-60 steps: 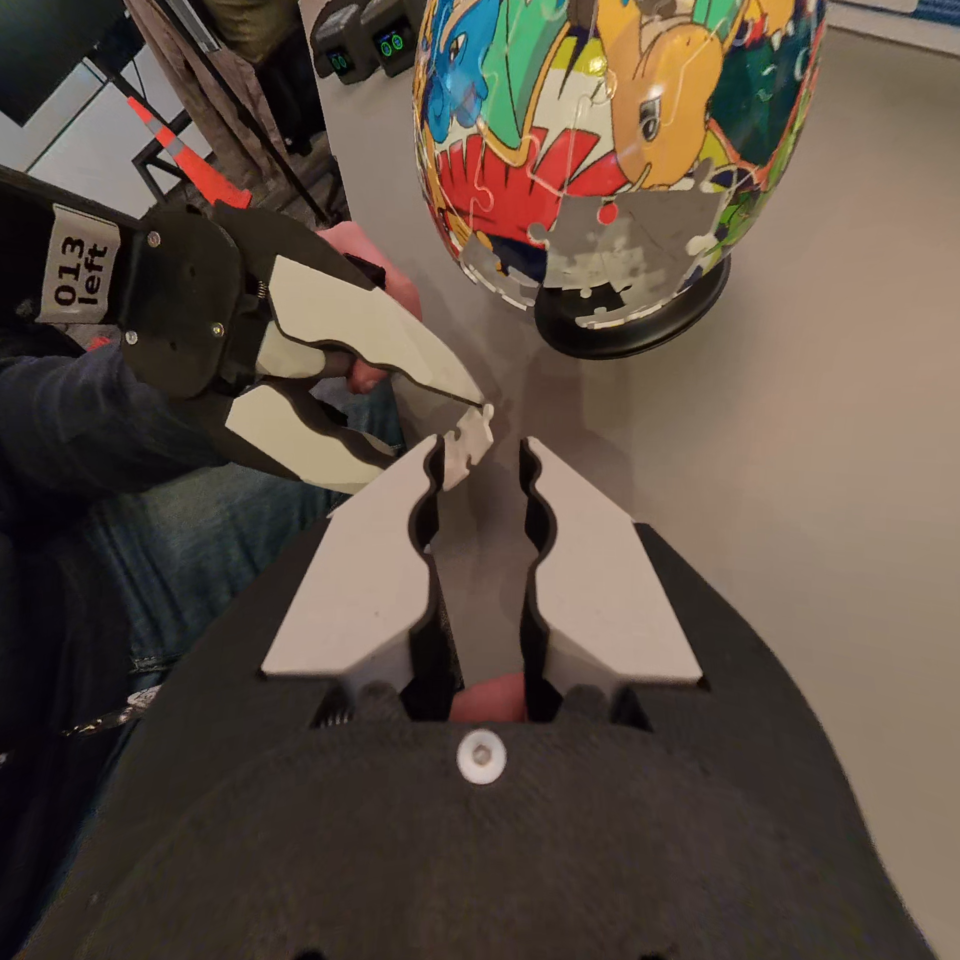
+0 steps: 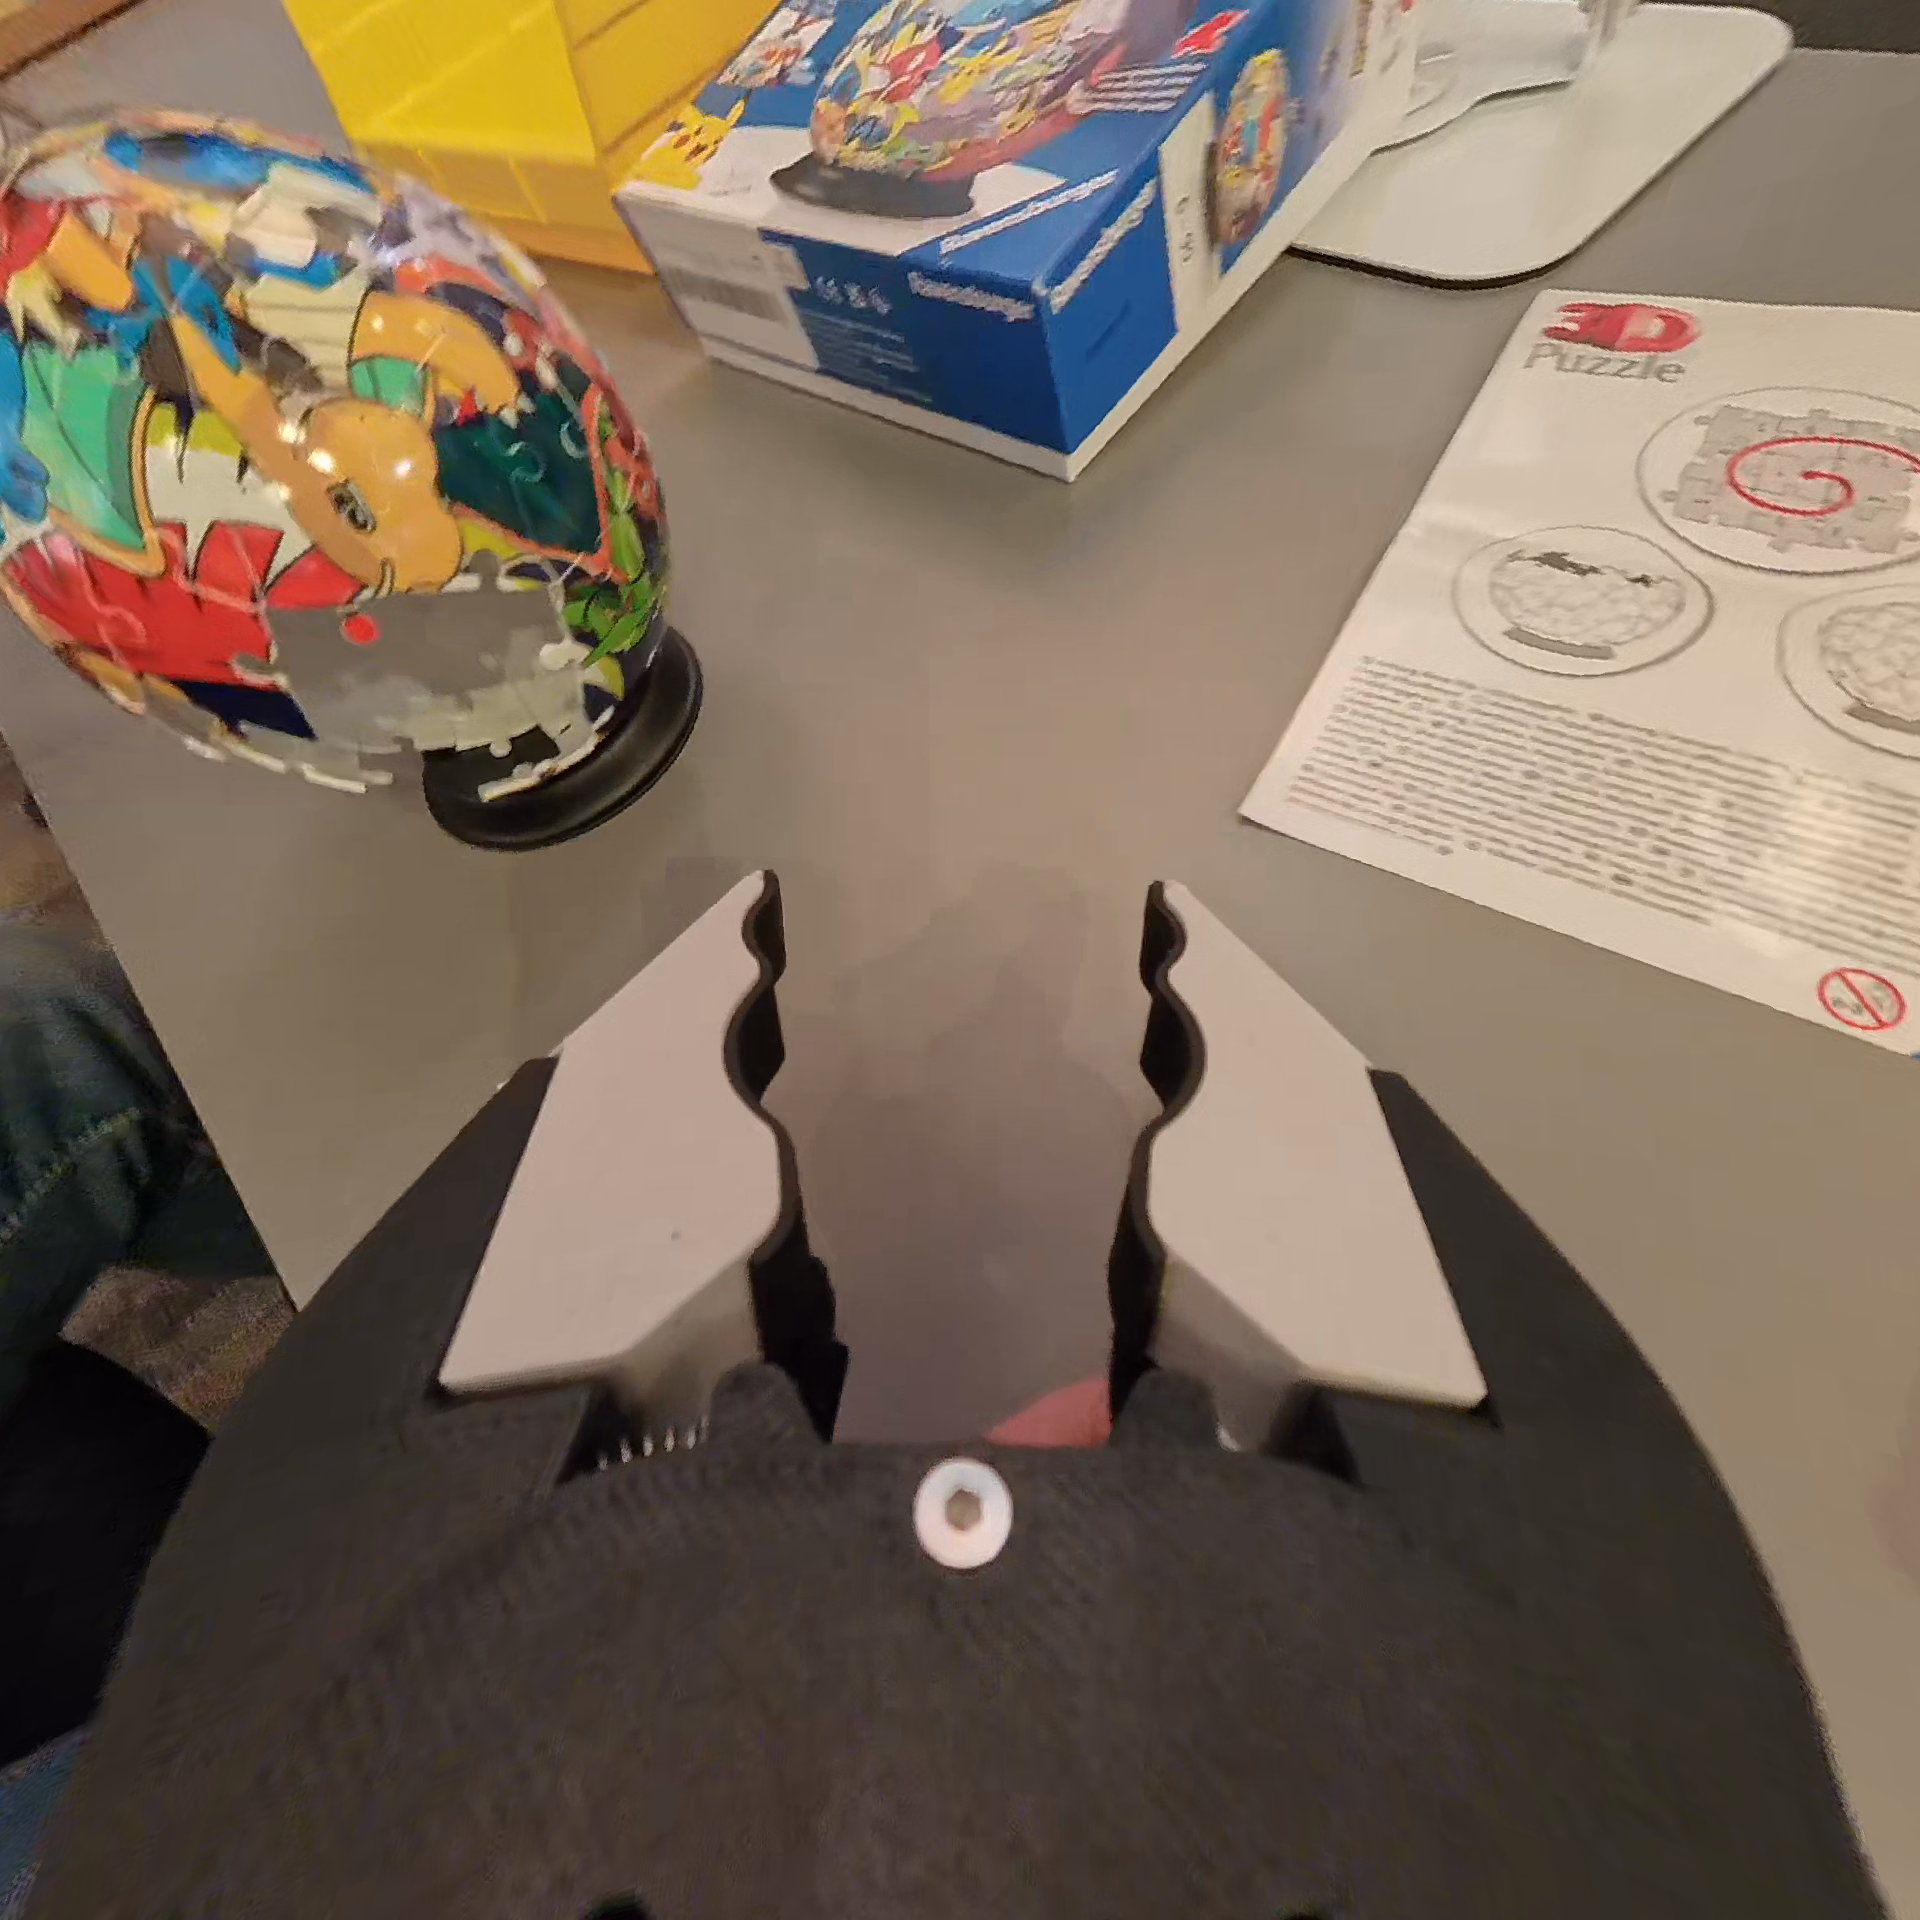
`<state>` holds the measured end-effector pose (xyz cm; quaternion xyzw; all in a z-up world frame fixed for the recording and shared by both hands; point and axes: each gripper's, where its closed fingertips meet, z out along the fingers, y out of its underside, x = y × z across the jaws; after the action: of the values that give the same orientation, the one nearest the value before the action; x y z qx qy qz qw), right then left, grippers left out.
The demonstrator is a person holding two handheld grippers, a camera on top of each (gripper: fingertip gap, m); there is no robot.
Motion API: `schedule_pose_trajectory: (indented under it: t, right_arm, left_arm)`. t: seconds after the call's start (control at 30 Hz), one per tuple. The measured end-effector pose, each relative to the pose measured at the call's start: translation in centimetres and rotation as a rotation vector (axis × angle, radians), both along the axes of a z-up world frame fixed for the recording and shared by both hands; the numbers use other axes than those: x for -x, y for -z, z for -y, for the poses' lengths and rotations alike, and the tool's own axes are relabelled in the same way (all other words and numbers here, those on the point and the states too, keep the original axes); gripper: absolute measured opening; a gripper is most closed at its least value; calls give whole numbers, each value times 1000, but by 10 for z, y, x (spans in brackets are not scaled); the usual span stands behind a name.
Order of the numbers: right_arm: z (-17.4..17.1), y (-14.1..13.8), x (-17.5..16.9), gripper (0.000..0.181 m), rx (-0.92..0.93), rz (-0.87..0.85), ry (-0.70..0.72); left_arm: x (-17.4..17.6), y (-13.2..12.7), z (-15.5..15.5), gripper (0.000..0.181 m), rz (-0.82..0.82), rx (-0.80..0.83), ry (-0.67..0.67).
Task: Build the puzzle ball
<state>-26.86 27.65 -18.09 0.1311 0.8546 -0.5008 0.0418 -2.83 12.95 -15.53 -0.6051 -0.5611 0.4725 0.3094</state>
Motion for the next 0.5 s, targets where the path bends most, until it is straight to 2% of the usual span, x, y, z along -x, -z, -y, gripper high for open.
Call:
schedule_pose_trajectory:
  t: [0.1, 0.23, 0.37, 0.5]
  right_arm:
    - [3, 0, -6, 66, -2, -9, -42]
    - [5, -1, -9, 63, 11, 10, -79]
    - [10, -1, -13, 59, 9, 11, -112]
    - [15, -1, -14, 57, 12, 9, -139]
  left_arm:
    - [-21, -3, 17, 54, 6, 28, -32]
    - [-38, 6, 41, 62, 55, 71, -54]
    - [-44, 32, 62, 68, 131, 37, -38]
    - [-43, 52, 64, 71, 150, -23, 7]
